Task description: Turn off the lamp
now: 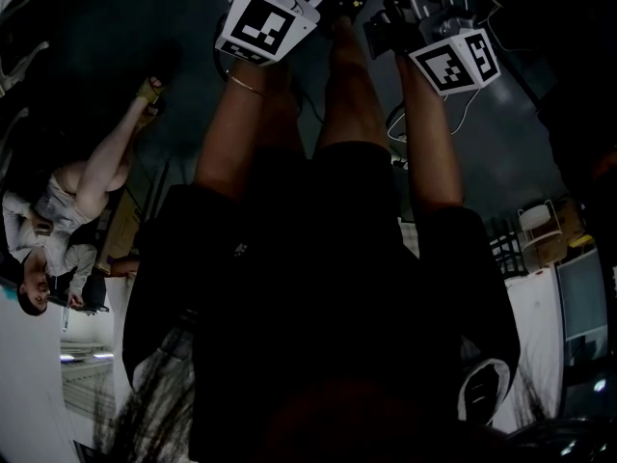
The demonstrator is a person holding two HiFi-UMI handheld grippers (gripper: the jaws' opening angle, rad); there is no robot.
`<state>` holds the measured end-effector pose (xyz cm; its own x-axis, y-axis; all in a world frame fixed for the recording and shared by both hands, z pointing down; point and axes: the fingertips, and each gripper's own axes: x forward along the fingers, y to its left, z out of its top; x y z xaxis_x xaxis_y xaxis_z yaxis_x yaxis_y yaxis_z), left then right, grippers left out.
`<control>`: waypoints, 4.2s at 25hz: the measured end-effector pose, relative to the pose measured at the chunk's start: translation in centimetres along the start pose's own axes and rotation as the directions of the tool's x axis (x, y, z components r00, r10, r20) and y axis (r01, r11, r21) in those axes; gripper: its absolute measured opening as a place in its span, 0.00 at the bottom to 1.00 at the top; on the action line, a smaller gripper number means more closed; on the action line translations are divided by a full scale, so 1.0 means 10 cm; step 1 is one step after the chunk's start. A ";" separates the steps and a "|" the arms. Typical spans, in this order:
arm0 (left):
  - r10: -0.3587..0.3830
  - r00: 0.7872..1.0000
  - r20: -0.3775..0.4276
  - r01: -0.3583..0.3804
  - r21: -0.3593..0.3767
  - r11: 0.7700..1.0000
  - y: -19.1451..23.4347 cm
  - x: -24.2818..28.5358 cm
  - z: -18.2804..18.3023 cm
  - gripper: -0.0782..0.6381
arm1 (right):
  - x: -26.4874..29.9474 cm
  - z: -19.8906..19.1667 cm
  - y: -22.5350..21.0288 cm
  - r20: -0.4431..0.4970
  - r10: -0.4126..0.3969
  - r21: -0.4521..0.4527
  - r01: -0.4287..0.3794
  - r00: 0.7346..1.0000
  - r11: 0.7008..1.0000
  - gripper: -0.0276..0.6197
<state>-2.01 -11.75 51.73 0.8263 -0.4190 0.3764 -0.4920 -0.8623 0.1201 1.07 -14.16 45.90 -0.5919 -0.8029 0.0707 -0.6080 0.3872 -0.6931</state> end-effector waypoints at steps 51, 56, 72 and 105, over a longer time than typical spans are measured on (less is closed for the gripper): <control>0.094 0.995 0.038 -0.090 -0.094 0.992 0.16 -0.04 0.02 0.13 | 0.13 -0.04 -0.29 0.058 -0.167 -0.143 0.174 0.984 0.974 0.15; 0.082 0.996 0.039 -0.078 -0.081 0.994 0.13 -0.01 0.04 0.12 | 0.15 -0.12 -0.35 0.040 -0.179 -0.171 0.183 0.983 0.968 0.15; 0.053 0.999 0.011 -0.052 -0.066 0.996 0.09 -0.03 0.03 0.12 | 0.13 -0.61 -0.69 -0.072 -0.245 -0.235 0.222 0.967 0.946 0.15; 0.106 0.994 0.027 -0.102 -0.127 0.987 0.13 -0.16 0.01 0.12 | 0.00 -0.56 -0.62 -0.066 -0.245 -0.212 0.227 0.967 0.951 0.09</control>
<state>-3.98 -12.21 51.23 0.7766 -0.5159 0.3617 -0.6044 -0.7720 0.1967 1.88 -14.01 54.20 -0.4580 -0.8418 0.2857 -0.8243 0.2819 -0.4909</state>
